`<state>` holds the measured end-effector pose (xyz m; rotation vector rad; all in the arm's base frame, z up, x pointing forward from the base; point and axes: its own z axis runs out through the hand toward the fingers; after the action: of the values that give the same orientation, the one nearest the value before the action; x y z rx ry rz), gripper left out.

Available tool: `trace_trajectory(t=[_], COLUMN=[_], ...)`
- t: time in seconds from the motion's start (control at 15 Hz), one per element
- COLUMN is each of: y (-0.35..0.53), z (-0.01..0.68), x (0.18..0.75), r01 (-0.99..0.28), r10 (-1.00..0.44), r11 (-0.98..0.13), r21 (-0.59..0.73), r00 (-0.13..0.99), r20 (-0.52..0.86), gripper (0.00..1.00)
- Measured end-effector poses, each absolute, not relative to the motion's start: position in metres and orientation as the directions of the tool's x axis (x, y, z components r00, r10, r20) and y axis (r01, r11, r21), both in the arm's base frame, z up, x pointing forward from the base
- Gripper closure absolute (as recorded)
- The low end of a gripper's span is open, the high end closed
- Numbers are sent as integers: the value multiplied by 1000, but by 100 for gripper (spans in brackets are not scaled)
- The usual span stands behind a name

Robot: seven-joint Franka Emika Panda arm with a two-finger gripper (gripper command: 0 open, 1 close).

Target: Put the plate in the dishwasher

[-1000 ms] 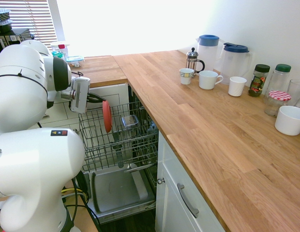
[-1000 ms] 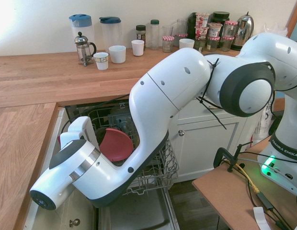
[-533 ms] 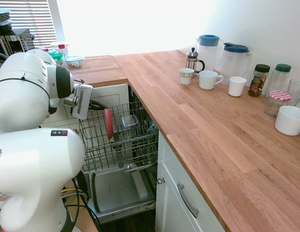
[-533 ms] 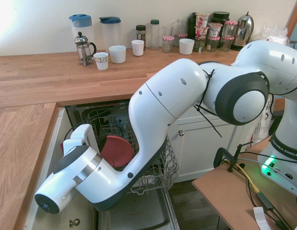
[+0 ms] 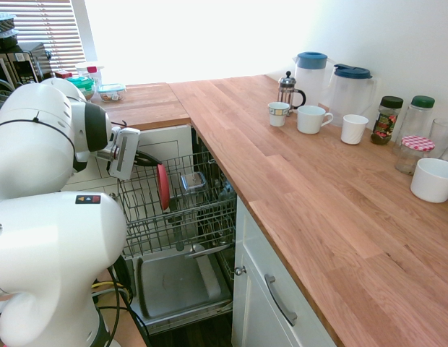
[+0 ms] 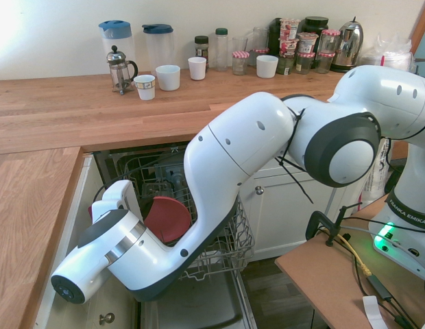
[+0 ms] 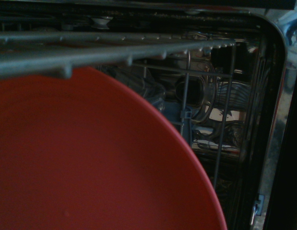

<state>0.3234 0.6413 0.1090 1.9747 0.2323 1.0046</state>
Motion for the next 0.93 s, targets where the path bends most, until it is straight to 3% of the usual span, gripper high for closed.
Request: trace_trajectory(t=[0.93], y=[652], z=[114], x=[321], r01=[-147], r10=[503], r11=[-643], r21=[752], r00=[659], r20=[559], gripper=[0])
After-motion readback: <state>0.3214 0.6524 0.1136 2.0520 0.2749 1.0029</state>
